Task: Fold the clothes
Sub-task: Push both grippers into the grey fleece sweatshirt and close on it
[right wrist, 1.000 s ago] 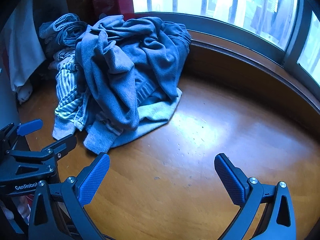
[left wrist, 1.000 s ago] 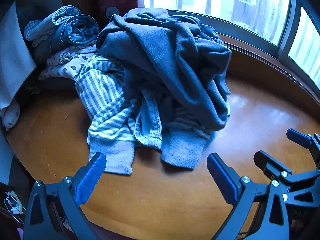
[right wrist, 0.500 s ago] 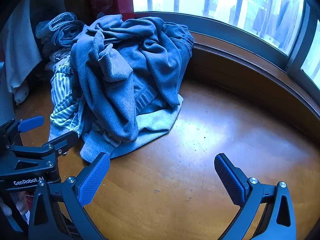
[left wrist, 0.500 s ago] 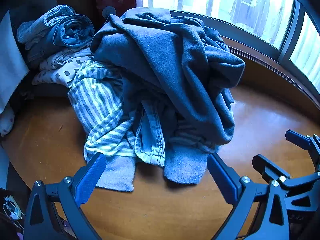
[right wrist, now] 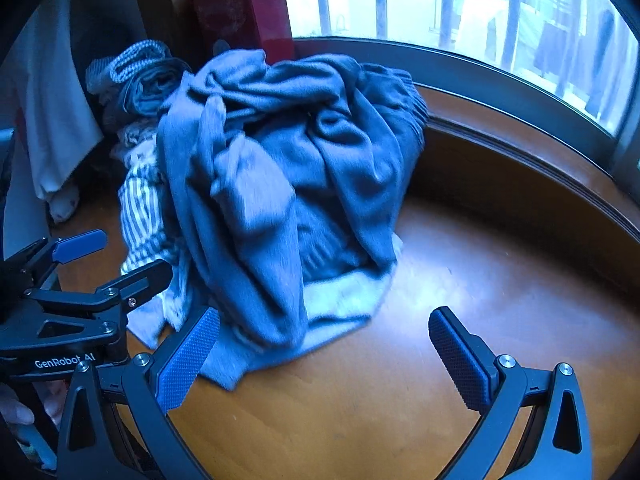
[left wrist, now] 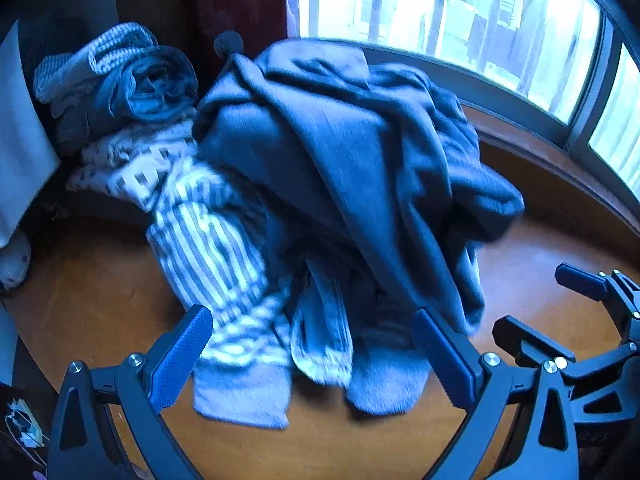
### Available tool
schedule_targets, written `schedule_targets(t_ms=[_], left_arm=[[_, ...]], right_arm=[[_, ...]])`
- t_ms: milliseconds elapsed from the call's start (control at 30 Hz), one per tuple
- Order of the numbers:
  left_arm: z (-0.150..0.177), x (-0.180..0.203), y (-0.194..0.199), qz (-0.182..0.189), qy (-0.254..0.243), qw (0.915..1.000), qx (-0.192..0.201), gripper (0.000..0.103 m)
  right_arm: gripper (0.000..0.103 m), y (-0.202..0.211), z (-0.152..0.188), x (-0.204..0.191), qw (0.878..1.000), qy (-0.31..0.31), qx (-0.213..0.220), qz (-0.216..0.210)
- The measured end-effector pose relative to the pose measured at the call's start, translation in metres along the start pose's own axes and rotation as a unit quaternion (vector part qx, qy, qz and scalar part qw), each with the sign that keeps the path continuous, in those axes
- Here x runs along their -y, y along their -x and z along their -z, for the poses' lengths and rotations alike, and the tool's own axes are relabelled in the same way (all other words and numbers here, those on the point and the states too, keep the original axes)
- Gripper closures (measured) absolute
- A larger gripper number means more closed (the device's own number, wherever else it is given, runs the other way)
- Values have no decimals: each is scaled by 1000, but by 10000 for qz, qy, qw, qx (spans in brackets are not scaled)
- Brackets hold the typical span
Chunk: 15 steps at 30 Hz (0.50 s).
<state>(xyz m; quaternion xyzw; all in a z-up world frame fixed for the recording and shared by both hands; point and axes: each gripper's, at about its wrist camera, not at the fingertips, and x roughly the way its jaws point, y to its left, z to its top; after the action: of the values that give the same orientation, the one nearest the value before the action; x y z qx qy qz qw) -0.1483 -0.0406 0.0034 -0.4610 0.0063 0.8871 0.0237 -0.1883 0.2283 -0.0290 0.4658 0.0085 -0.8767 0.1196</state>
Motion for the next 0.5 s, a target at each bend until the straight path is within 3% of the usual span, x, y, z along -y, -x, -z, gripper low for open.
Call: schedule_targets(t_ms=[500], left_arm=[[-93, -23, -13, -221, -315, 9984, 404, 0]], right_arm=[[0, -28, -76, -5, 9991, 222, 280, -248]])
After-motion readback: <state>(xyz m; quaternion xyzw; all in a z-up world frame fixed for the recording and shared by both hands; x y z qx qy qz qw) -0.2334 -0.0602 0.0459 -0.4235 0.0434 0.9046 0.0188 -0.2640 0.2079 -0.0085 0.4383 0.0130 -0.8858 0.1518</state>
